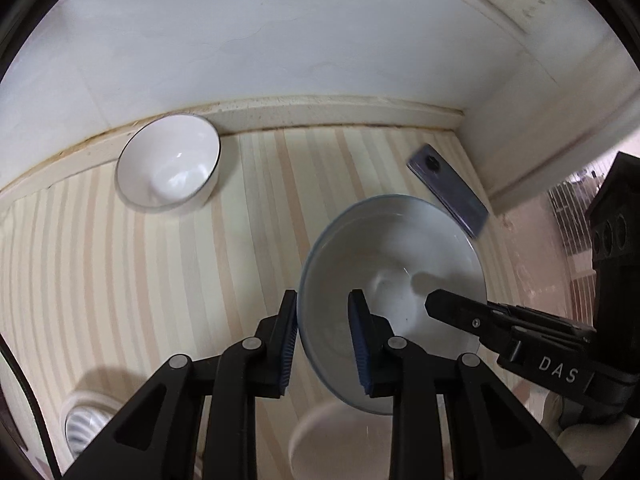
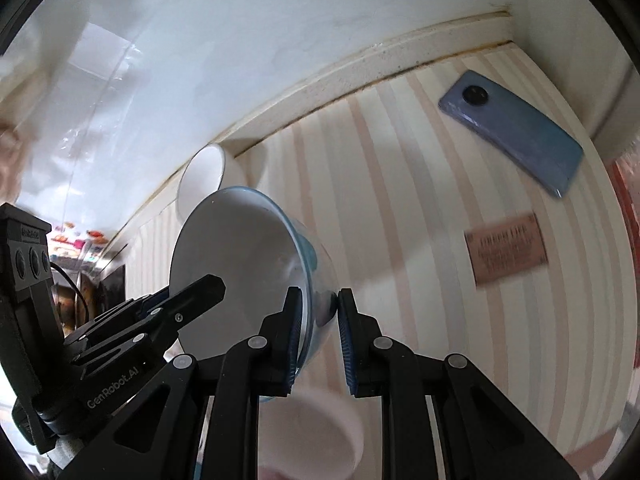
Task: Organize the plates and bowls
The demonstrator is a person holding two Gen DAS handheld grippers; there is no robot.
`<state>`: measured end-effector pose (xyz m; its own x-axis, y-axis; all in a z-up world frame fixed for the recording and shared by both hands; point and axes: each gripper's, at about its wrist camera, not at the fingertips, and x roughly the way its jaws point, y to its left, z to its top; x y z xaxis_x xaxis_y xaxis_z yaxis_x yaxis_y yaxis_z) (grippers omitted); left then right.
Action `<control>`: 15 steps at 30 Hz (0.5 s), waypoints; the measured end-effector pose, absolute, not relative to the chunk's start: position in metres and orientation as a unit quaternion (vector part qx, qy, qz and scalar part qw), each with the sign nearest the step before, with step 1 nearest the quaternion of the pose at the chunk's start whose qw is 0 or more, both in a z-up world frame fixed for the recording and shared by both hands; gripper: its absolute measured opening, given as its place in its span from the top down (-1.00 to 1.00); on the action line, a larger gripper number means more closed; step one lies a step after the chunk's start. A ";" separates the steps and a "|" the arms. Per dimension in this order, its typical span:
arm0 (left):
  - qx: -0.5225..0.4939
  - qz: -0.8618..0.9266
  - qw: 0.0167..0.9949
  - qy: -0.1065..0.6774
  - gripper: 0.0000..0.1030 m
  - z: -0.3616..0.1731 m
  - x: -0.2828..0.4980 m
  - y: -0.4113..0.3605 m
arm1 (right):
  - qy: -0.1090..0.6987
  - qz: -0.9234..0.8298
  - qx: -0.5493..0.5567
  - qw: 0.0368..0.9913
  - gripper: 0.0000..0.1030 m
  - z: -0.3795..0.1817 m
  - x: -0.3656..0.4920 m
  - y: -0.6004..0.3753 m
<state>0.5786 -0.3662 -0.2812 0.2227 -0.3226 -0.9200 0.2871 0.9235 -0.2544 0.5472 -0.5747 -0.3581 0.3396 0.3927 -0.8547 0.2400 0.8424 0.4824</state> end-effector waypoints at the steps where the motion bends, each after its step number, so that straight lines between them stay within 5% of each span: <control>1: -0.016 -0.196 0.781 0.593 0.56 -0.278 0.570 -0.363 | 0.573 0.051 0.276 0.770 0.61 -0.354 0.537 -0.572; 15: -0.012 -0.200 0.757 0.622 0.56 -0.290 0.494 -0.347 | 0.619 0.070 0.255 0.739 0.62 -0.364 0.433 -0.534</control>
<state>0.4936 -0.3474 -0.2904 0.1451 -0.3181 -0.9369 0.2881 0.9195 -0.2676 0.4327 -0.5344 -0.3642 0.2227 0.4196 -0.8800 0.2129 0.8599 0.4639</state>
